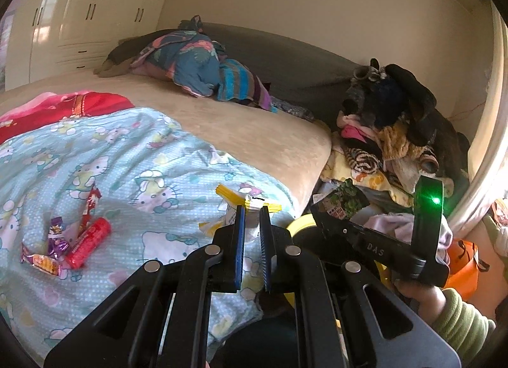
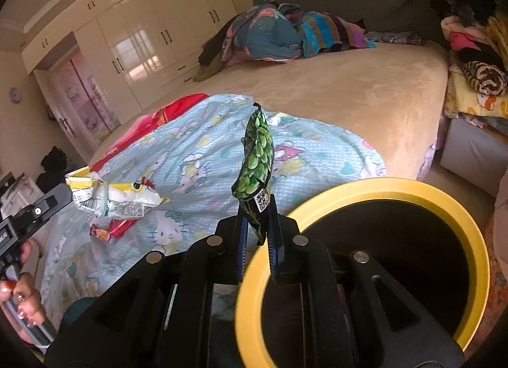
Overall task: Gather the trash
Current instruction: 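Carry the green wrapper and snack bag over the yellow bin with both tools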
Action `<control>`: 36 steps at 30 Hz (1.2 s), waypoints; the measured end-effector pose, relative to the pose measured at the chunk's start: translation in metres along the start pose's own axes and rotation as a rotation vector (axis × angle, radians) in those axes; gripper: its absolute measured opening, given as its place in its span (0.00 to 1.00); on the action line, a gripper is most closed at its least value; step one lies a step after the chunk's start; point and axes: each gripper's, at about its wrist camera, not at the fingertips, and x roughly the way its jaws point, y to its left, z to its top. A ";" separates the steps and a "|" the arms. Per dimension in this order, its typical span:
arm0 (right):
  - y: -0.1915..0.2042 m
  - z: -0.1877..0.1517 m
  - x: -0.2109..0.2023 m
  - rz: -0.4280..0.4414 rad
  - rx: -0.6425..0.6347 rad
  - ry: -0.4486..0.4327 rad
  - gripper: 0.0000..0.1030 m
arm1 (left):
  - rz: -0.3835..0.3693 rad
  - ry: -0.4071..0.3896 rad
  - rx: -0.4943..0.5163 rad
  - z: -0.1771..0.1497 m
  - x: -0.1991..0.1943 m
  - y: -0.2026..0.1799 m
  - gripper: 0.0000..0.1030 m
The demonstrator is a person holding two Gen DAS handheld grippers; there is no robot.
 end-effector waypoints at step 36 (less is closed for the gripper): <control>-0.072 -0.021 -0.027 -0.122 -0.018 0.069 0.07 | -0.137 0.093 0.117 -0.032 0.031 -0.077 0.09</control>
